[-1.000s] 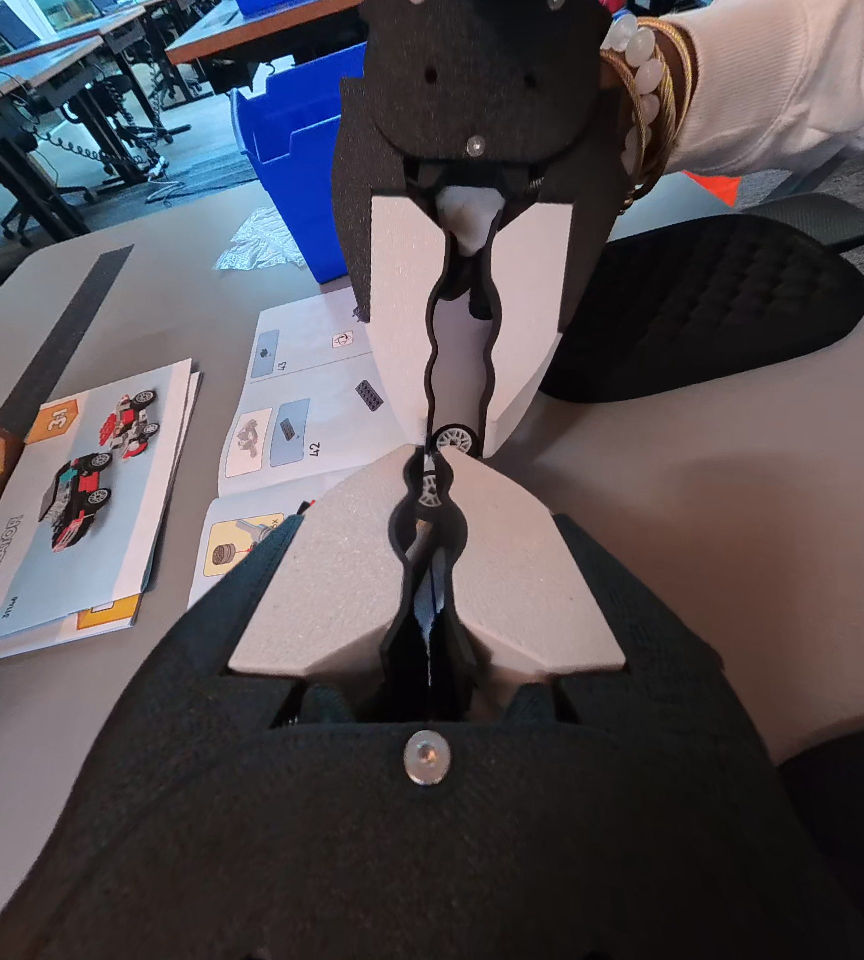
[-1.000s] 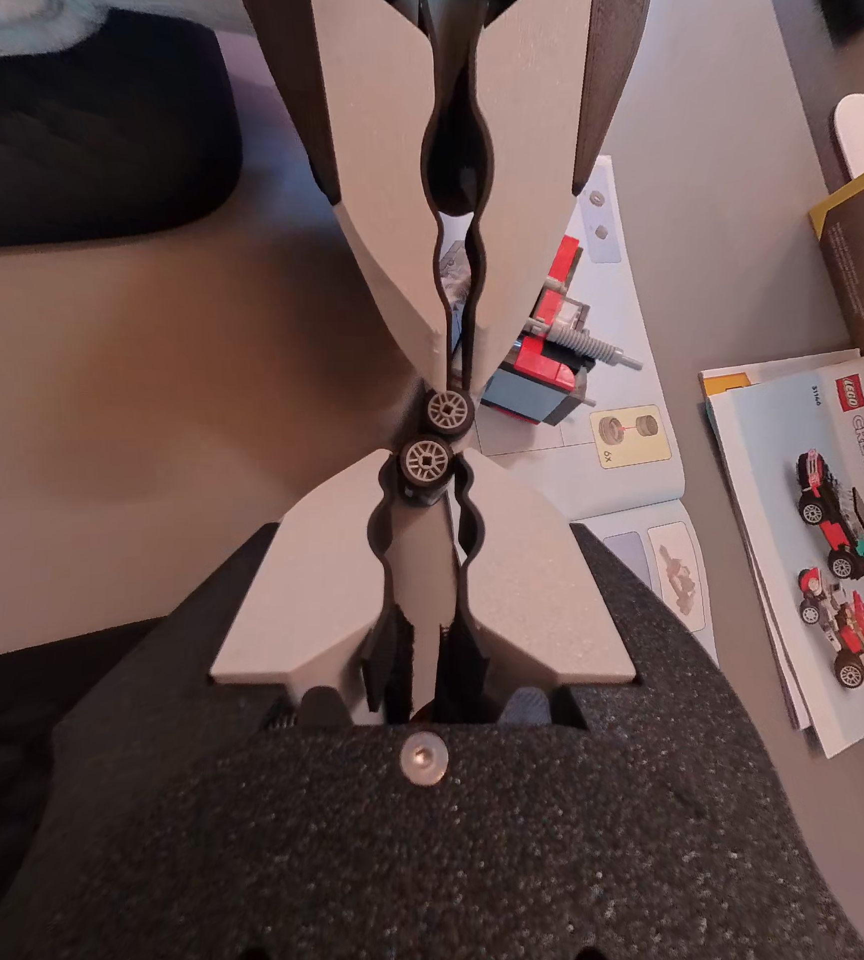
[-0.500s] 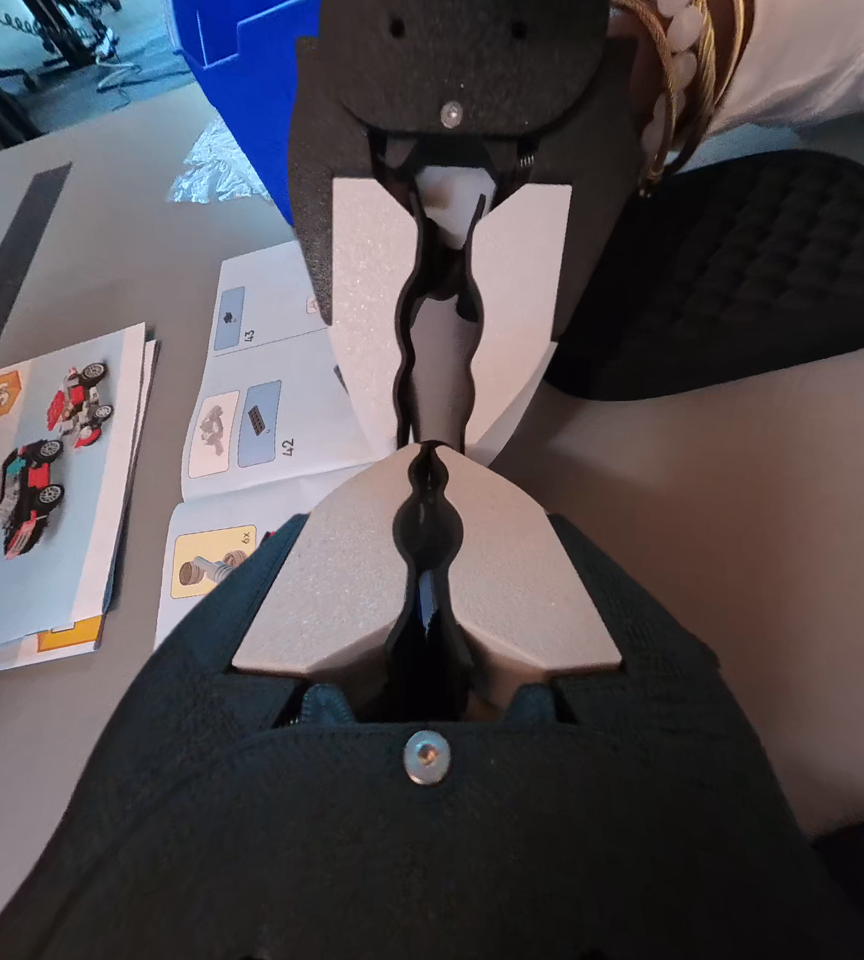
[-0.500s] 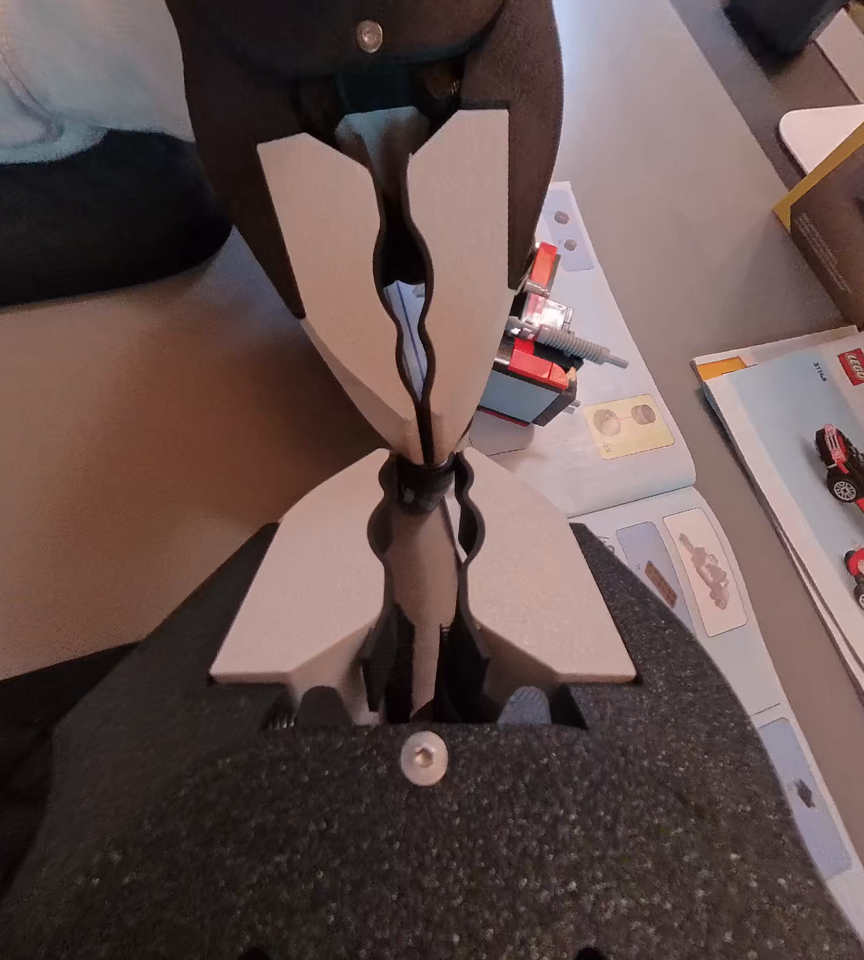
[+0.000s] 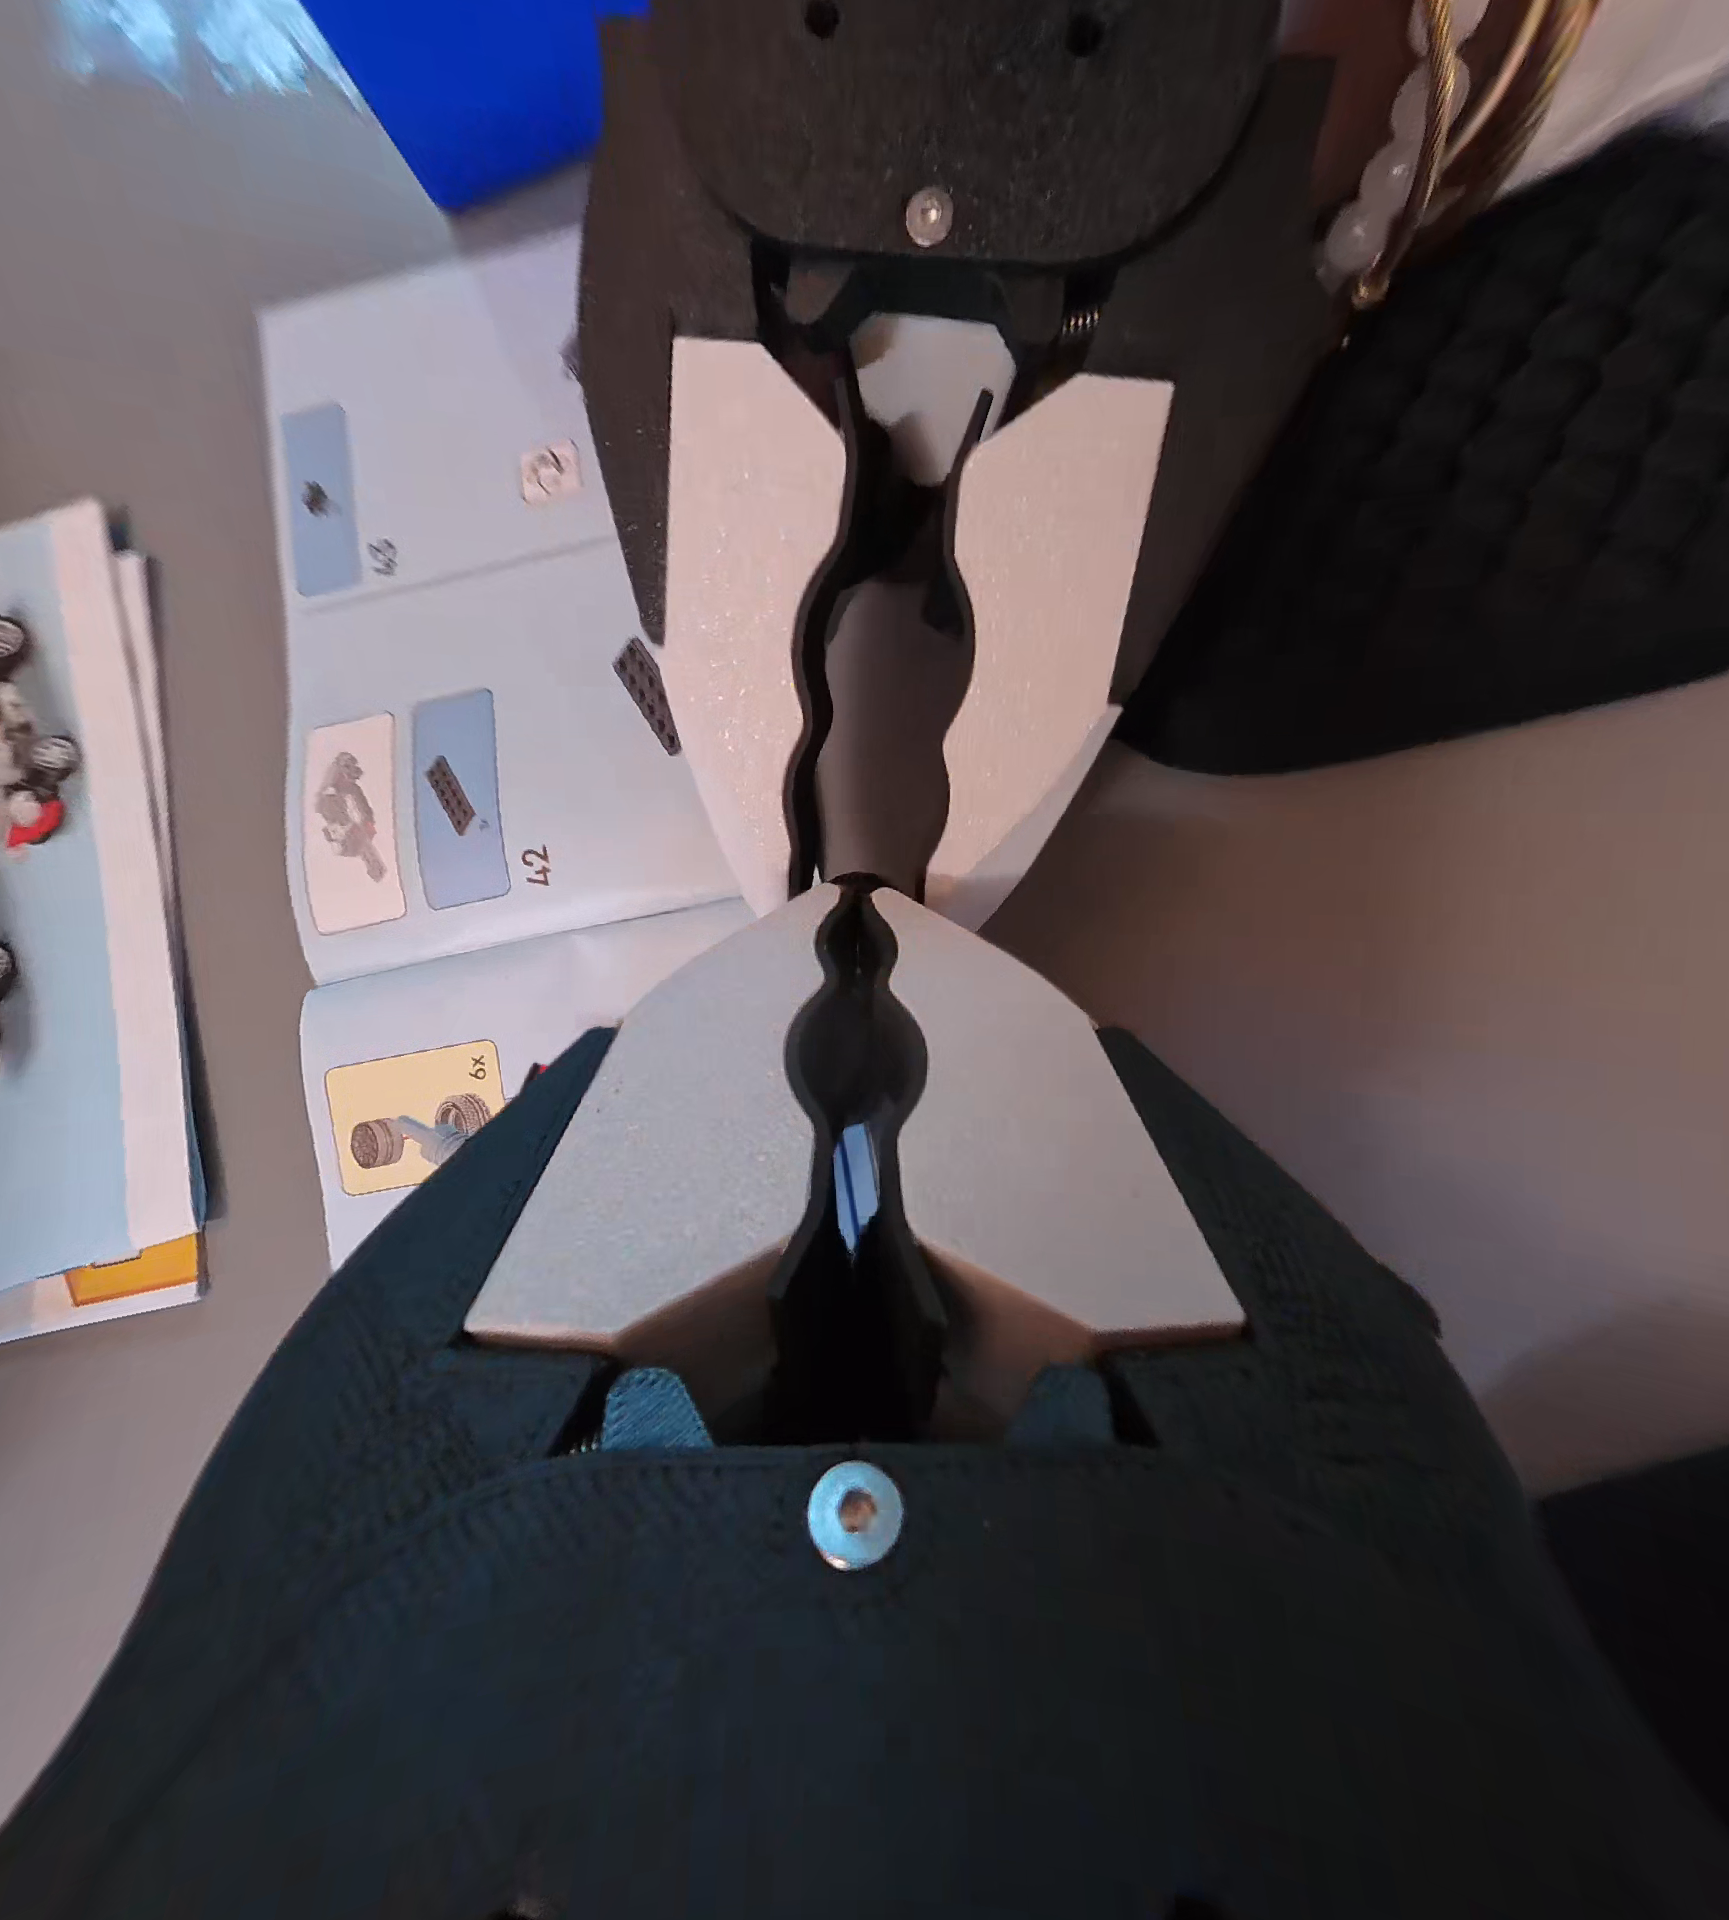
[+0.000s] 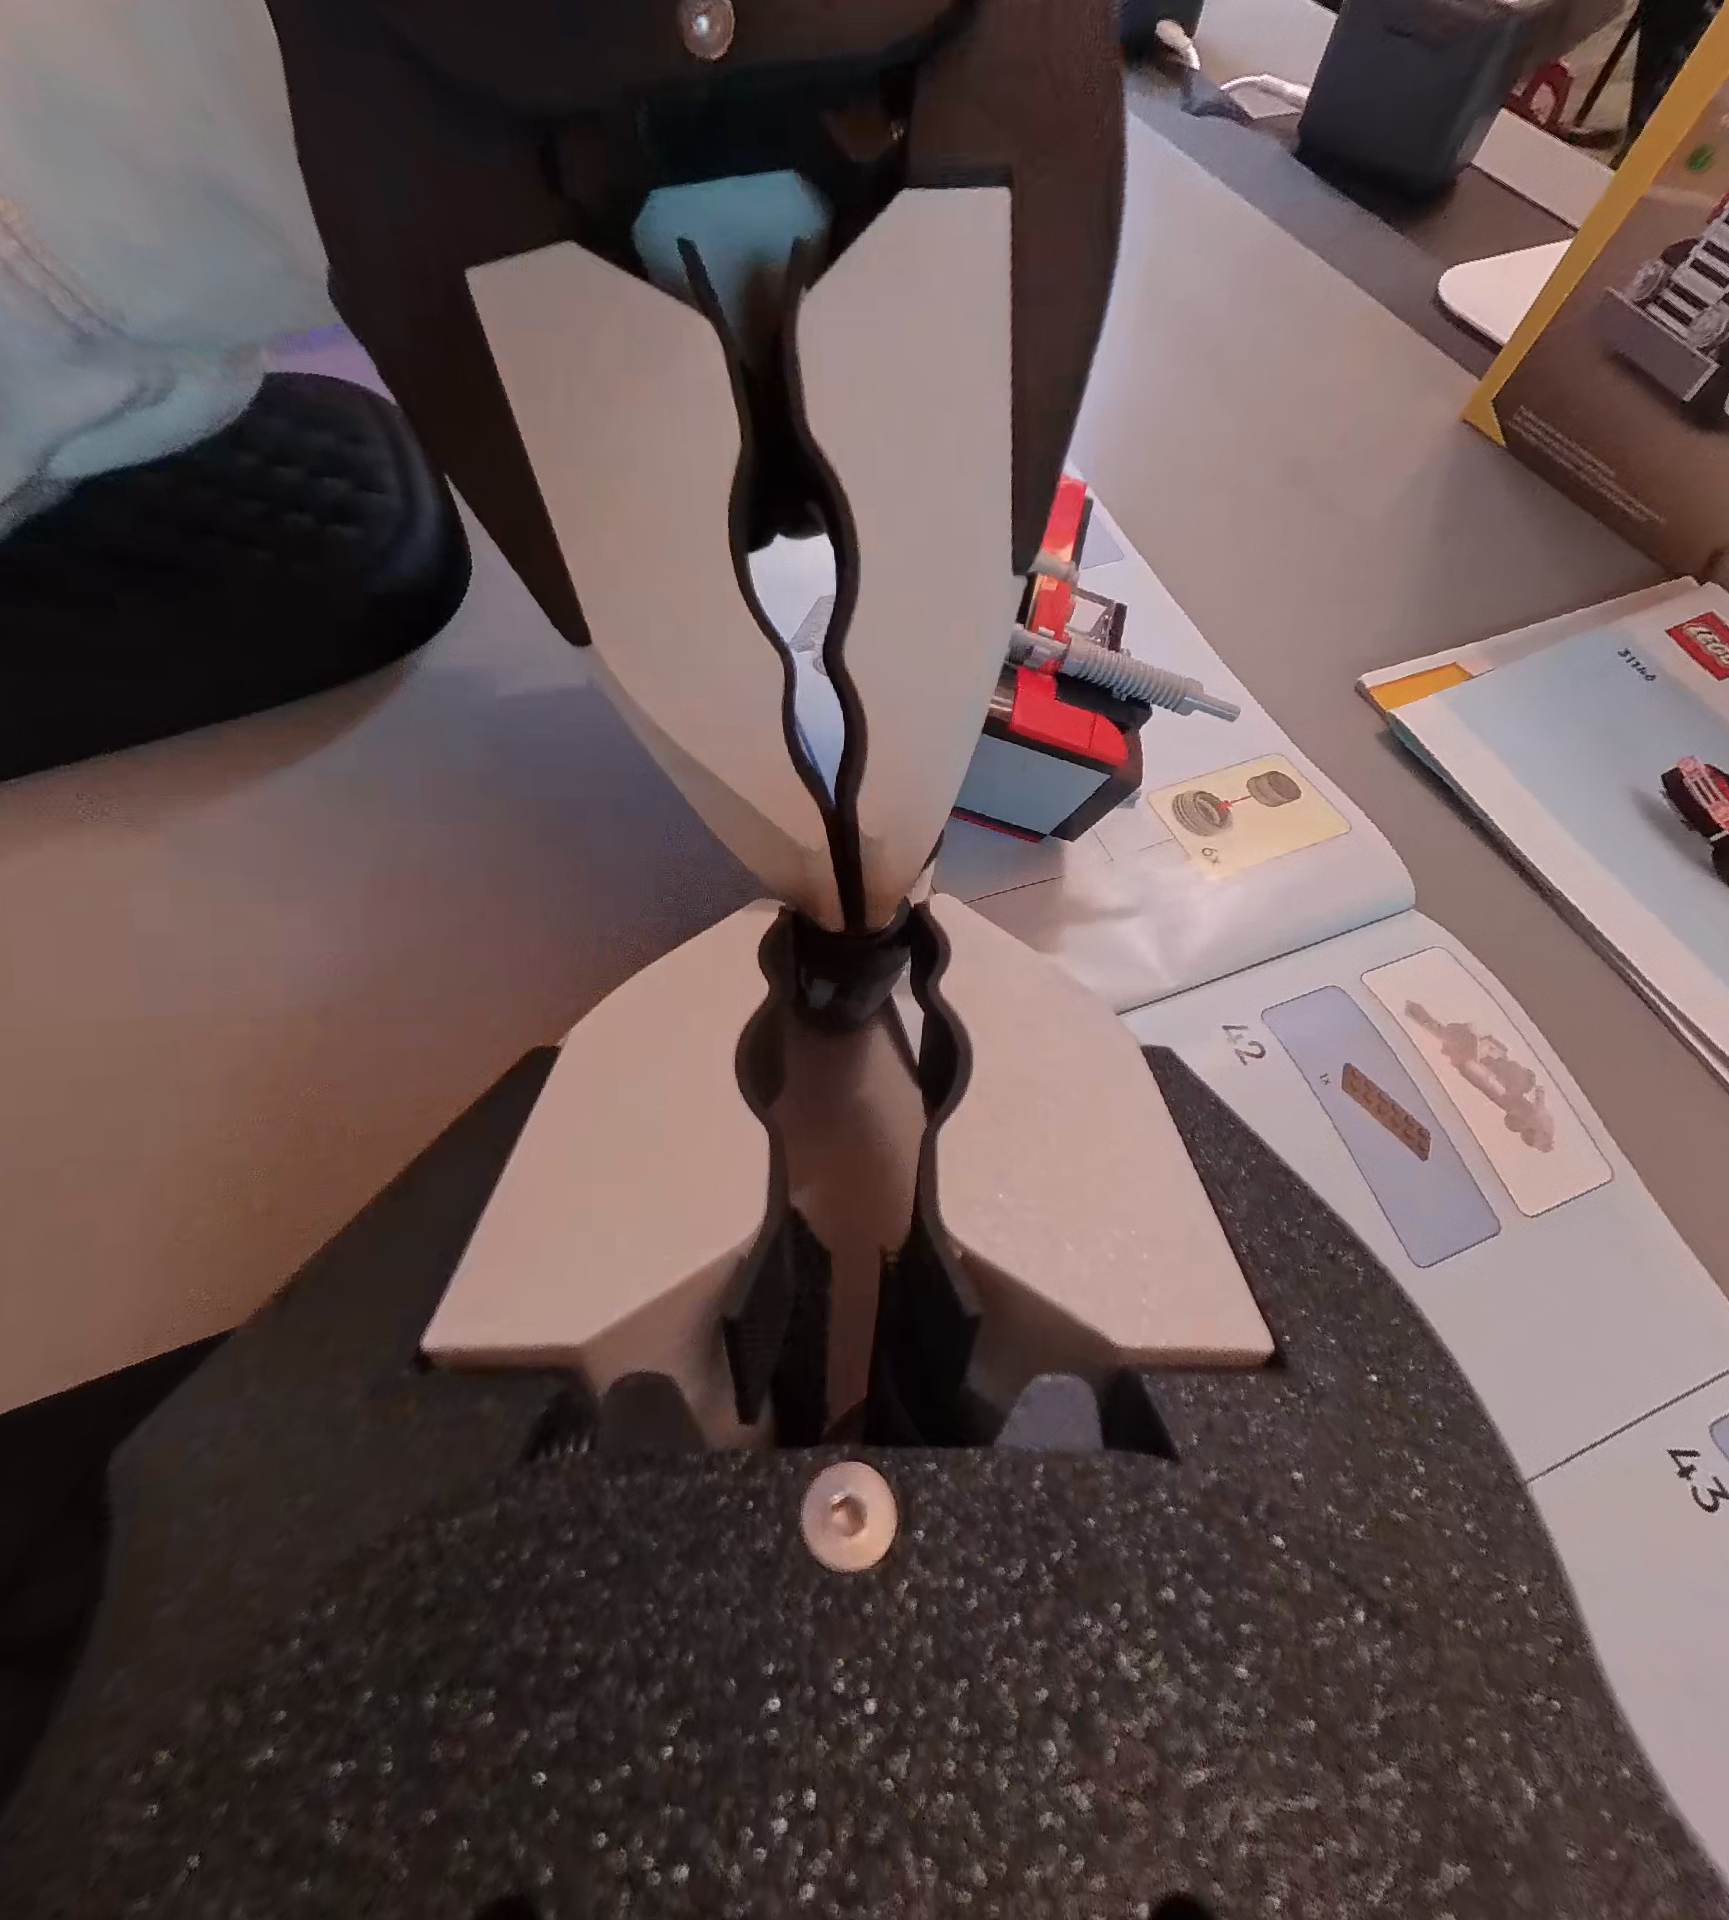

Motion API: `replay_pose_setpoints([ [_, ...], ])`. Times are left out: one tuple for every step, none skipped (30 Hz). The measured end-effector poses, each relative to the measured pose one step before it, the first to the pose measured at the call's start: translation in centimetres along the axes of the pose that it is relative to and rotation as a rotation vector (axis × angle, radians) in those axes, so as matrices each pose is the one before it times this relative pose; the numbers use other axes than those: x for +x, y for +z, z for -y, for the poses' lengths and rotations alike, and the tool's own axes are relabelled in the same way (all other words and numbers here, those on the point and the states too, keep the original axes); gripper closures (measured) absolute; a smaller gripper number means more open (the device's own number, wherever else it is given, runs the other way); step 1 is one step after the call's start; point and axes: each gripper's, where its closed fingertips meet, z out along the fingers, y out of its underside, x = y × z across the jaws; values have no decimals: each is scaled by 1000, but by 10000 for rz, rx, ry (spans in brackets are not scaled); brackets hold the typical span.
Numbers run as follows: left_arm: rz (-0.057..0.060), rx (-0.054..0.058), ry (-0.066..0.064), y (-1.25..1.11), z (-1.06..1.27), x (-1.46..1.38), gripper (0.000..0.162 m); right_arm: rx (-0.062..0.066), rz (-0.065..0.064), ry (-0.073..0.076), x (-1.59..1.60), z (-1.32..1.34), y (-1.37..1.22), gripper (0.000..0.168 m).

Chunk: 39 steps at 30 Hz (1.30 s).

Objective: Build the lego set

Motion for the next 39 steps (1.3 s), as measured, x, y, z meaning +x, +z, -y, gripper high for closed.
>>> replay_pose_setpoints([
  [-184, -229, -72, 7, 11, -11, 162, 49, 24, 67, 31, -10, 8, 147],
  [-140, -144, -43, -14, -8, 11, 162, 42, 9, 29, -16, 0, 34, 147],
  [-97, -90, -35, -53, -45, 86, 162, 47, 15, -4, -83, 41, 79, 147],
  [-78, -67, -45, -116, -137, 127, 162, 32, 39, -53, -143, 79, 154, 147],
  [-70, -92, -28, -178, -251, 192, 162, 0, 77, -71, -207, 92, 257, 147],
  [3, -126, 6, -219, -334, 133, 162, -67, 42, -87, -113, 53, 259, 147],
  [193, -329, 23, -136, -687, -179, 162, -29, 23, -7, 42, 26, 103, 147],
  [102, -188, 1, -19, -450, -81, 162, 72, 93, 99, -50, 23, 93, 147],
  [56, 34, 74, 10, -17, -18, 162, 21, 18, 84, 66, -33, -32, 147],
  [47, -32, 88, 20, 14, -16, 162, -9, 0, -18, 5, -15, 8, 147],
  [27, -92, 126, 1, -11, -31, 162, -12, -39, -31, 17, 0, 19, 147],
  [108, -23, 194, 6, 28, -135, 162, 4, -48, 41, 86, -15, -33, 147],
  [187, 137, 189, 8, 136, -240, 162, 19, 10, 77, 66, 11, -31, 147],
  [349, 278, 122, -108, 123, -478, 162, 10, 65, -5, -58, 20, 21, 147],
  [440, 357, 29, -303, 147, -630, 162, 11, -7, -37, 14, 21, -2, 147],
  [379, 449, -15, -509, 318, -552, 162, 21, -16, -32, 64, 10, -39, 147],
  [281, 608, -47, -660, 475, -432, 162, 29, 7, -15, 8, 46, -8, 147],
  [105, 696, -119, -598, 589, -184, 162, 27, 15, -22, -7, 34, -3, 147],
  [-233, 589, -153, -389, 445, 243, 162, -12, 52, 11, -12, -22, 3, 147],
  [-409, 339, -180, -172, 92, 428, 162, -8, 56, 23, 9, -29, -19, 147],
  [-291, 134, -205, -53, -232, 225, 160, 27, 39, 3, 7, 20, -33, 147],
  [-120, 31, -171, 56, -397, 3, 160, 29, 19, -30, -29, 21, -56, 146],
  [-58, 3, -82, 158, -378, -43, 159, 25, -23, -64, 6, 3, -65, 146],
  [-90, -26, -6, 178, -307, 76, 159, -6, -21, -52, -21, -44, -57, 146],
  [-83, -80, 20, 155, -273, 107, 159, -72, -1, -31, -46, -122, -21, 145],
  [-16, -128, 2, 174, -263, 5, 158, -63, -61, -51, 28, -107, -11, 145],
  [18, -143, -20, 156, -288, -49, 158, -41, -74, -56, 41, -64, -36, 145],
  [-1, -118, -14, 128, -262, -25, 158, -37, -40, -38, 19, -46, -26, 146],
  [-37, -82, 6, 128, -217, 40, 158, -37, -29, -25, 21, -16, -12, 146],
  [-71, 15, 8, 35, -42, 54, 158, -51, -34, -32, 42, -23, -42, 146],
  [-15, 67, -11, -60, 61, -22, 158, -53, -30, -30, 36, -14, -108, 144],
  [42, 75, -18, -73, 96, -94, 157, -24, -62, 3, 113, 42, -192, 141],
  [35, 88, -5, -96, 109, -42, 157, 32, -47, 59, 120, 135, -212, 137],
  [40, 110, 8, -133, 152, -54, 157, -49, 21, 100, 16, 137, -201, 134],
  [50, 129, 5, -120, 149, -102, 157, -203, 37, 67, -48, 109, -197, 132],
  [56, 130, -8, -143, 33, -146, 157, -322, -30, -24, -24, 103, -165, 131],
  [64, 139, -12, -127, 78, -169, 157, -431, 7, -81, -132, 145, -138, 131],
  [87, 174, -6, -153, 198, -150, 157, -572, 72, -9, -218, 162, -57, 133],
  [120, 224, 2, -180, 291, -190, 157, -672, 159, 52, -306, 190, 2, 133],
])
